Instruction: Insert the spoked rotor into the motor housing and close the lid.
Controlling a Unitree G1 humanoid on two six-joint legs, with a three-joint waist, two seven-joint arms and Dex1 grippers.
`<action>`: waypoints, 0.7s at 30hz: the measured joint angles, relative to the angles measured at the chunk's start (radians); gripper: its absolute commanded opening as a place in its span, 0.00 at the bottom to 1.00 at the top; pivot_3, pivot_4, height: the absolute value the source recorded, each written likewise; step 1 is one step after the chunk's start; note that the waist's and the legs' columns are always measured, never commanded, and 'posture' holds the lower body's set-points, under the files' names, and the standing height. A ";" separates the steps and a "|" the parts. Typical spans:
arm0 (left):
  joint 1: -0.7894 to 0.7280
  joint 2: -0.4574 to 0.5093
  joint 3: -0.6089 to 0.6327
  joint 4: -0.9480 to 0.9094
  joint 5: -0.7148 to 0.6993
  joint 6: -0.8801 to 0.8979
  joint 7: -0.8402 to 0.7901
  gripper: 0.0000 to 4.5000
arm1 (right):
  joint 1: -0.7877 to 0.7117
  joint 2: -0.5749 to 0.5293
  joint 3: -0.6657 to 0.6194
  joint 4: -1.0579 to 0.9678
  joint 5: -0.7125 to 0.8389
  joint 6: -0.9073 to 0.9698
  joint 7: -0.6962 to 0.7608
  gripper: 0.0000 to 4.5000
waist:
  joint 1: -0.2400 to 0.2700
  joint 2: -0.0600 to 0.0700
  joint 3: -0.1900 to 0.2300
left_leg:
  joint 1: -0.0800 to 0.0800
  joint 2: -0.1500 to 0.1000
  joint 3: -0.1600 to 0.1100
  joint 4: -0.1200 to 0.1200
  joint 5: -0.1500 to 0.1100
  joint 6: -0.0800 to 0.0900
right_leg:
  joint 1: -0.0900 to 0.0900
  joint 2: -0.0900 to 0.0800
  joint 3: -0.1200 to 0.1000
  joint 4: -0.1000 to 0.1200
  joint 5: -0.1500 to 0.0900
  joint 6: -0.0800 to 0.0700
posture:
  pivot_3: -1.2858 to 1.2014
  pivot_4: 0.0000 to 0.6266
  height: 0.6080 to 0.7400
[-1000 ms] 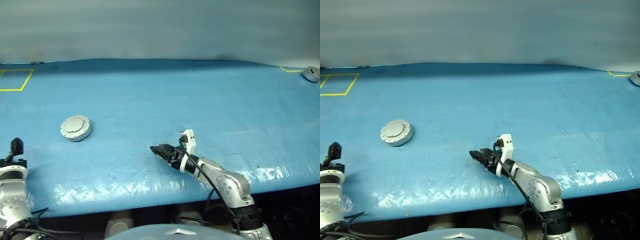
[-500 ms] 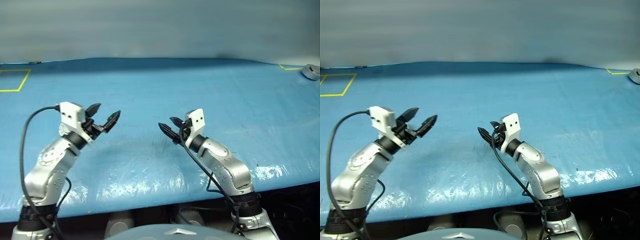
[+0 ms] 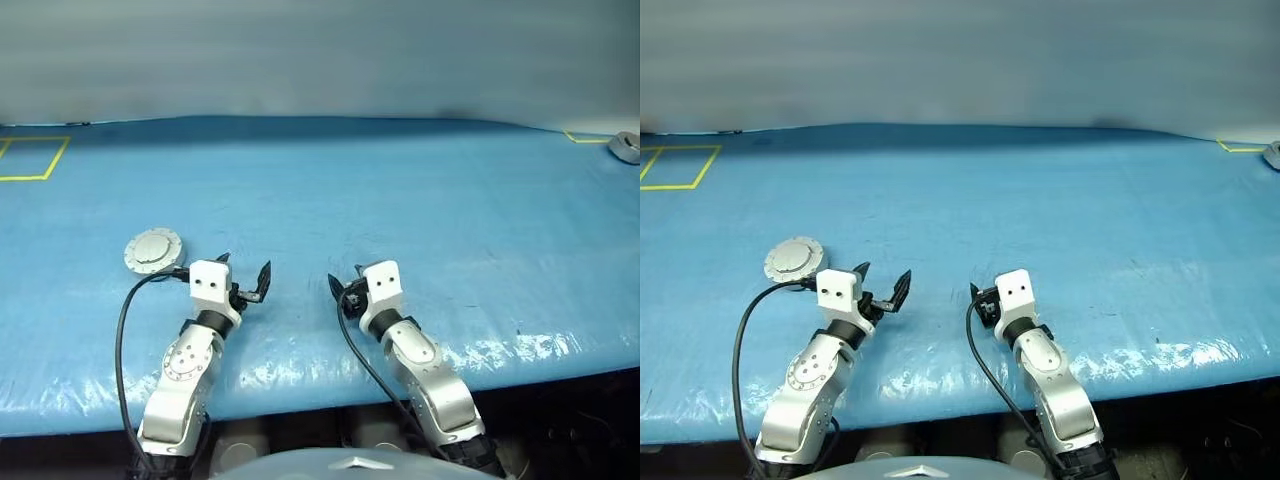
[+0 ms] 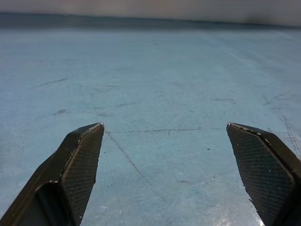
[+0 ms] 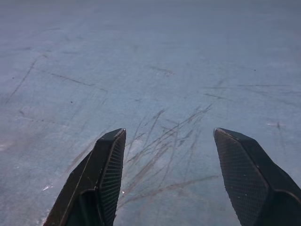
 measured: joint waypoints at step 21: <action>-0.003 -0.041 0.032 0.004 0.042 -0.009 0.007 0.99 | -0.026 0.023 -0.057 0.011 -0.048 -0.010 -0.005 0.70 | 0.000 0.000 0.000 | -0.001 -0.001 0.000 0.000 0.000 0.001 | -0.001 0.000 0.001 0.000 0.003 -0.003 | 0.52 0.24 1.00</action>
